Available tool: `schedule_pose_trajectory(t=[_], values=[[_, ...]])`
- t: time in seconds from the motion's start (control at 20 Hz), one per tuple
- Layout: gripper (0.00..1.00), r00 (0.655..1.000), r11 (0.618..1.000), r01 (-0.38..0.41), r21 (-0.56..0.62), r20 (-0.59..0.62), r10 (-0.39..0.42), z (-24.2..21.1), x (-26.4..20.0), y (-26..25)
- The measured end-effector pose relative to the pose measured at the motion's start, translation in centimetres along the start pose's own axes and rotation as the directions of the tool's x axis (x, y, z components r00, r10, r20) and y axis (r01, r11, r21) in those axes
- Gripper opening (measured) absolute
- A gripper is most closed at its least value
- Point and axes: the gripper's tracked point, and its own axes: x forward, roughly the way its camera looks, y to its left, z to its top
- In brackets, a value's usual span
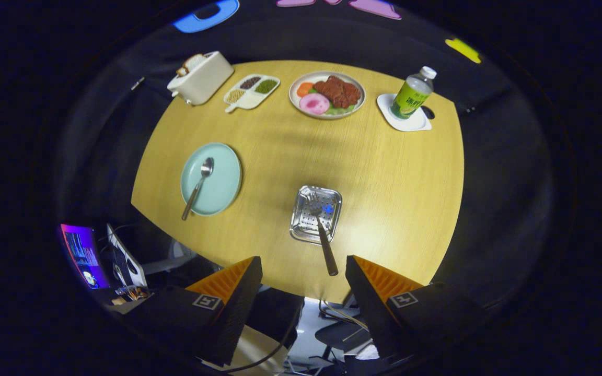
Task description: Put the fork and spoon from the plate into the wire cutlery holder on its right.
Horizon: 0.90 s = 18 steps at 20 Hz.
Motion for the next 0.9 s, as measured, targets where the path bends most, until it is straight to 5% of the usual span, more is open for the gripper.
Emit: schedule_pose_trajectory(t=[0.25,0.5,0.65,0.9], values=[[1.00,0.969,0.999,-0.021,0.029,0.245,0.014,0.5,-3.9,6.3],[1.00,0.925,0.999,-0.040,0.032,0.378,0.025,3.0,-0.2,14.2],[1.00,0.928,0.985,-0.152,0.079,0.355,0.115,3.1,4.6,20.3],[1.00,0.969,0.980,-0.163,0.110,0.205,0.138,1.4,13.5,24.4]])
